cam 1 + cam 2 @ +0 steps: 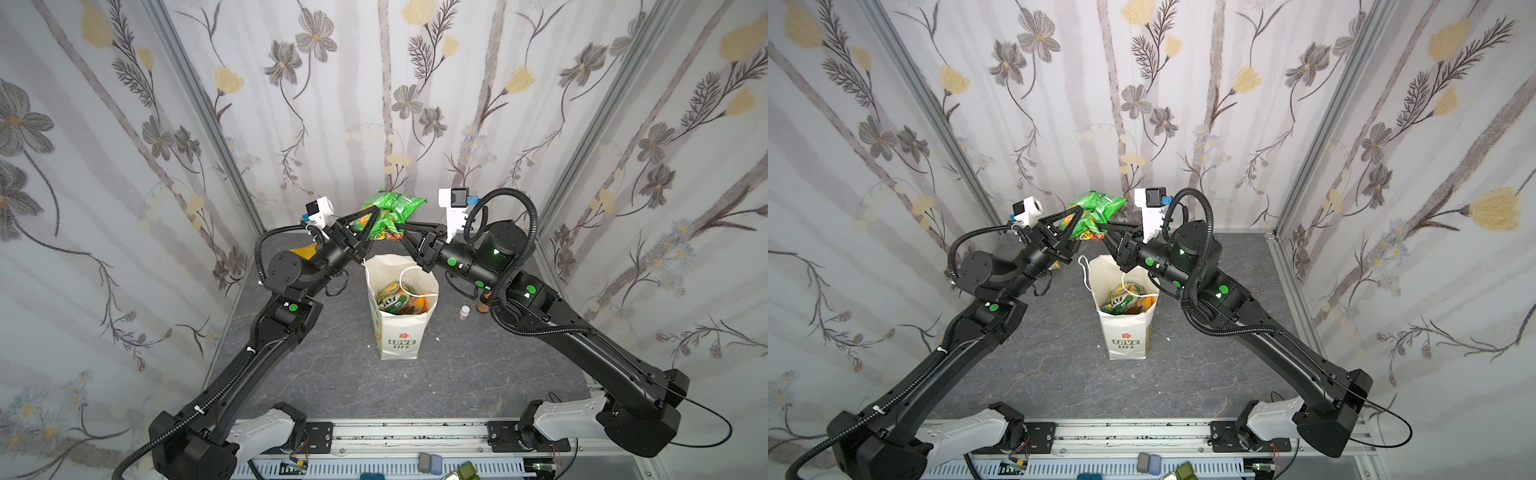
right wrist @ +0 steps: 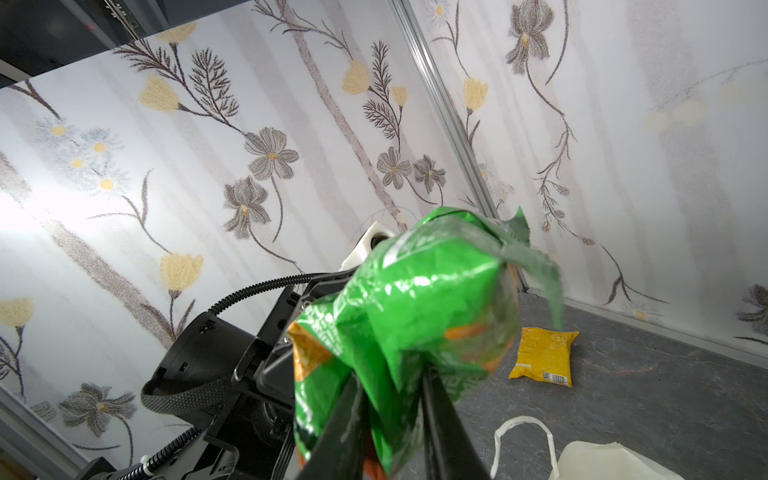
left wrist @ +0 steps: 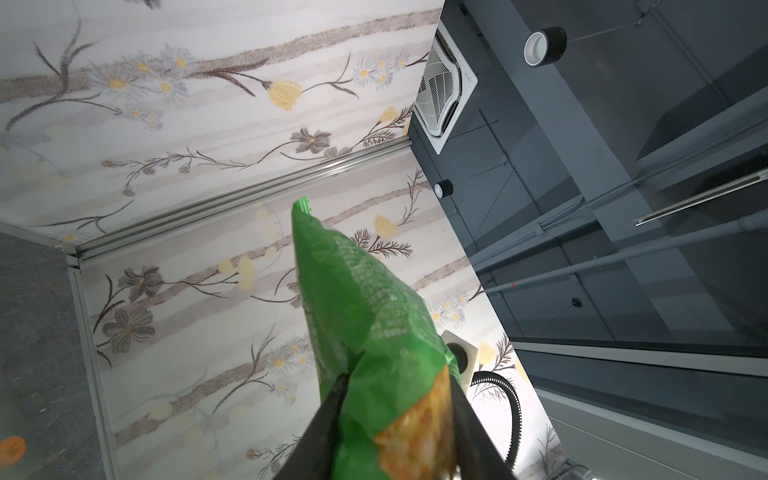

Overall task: Take the snacks out of the paper bag
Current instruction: 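Pass the green chip bag from the right gripper to the left gripper, then lower the green chip bag beside the yellow packet with left gripper while right withdraws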

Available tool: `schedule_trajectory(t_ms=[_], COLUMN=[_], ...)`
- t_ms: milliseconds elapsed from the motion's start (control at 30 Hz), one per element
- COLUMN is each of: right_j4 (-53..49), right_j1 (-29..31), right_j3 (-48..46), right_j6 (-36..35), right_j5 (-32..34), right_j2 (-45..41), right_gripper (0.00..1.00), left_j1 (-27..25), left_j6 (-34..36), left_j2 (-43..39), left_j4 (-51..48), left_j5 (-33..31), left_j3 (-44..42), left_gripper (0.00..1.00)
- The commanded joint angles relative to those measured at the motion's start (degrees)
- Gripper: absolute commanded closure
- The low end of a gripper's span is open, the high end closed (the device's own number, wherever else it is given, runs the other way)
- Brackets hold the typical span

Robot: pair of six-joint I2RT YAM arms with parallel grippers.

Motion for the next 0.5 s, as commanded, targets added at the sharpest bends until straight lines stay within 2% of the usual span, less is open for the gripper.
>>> schedule_trajectory(t_ms=[0, 200, 333, 467], right_j4=[-0.6, -0.8, 0.0, 1.6], right_j1=[0.1, 0.0, 0.1, 0.0], right_j3=[0.0, -0.2, -1.5, -3.5], right_j6=[0.4, -0.4, -1.0, -1.9], right_j5=[0.2, 0.4, 0.6, 0.8], right_j2=[-0.7, -3.2, -5.2, -7.3], right_gripper=[0.69, 0.49, 0.38, 0.24], left_j1=[0.0, 1.6, 3.0, 5.1], left_j6=[5.6, 12.6, 23.8, 34.0], left_j2=[-1.0, -2.7, -5.2, -6.4], left_j4=[5.8, 1.6, -7.7, -16.2], left_j5=[2.8, 5.1, 5.8, 4.2], left_j3=[0.1, 1.9, 4.7, 7.0], left_gripper=[0.73, 0.87, 0.94, 0.97])
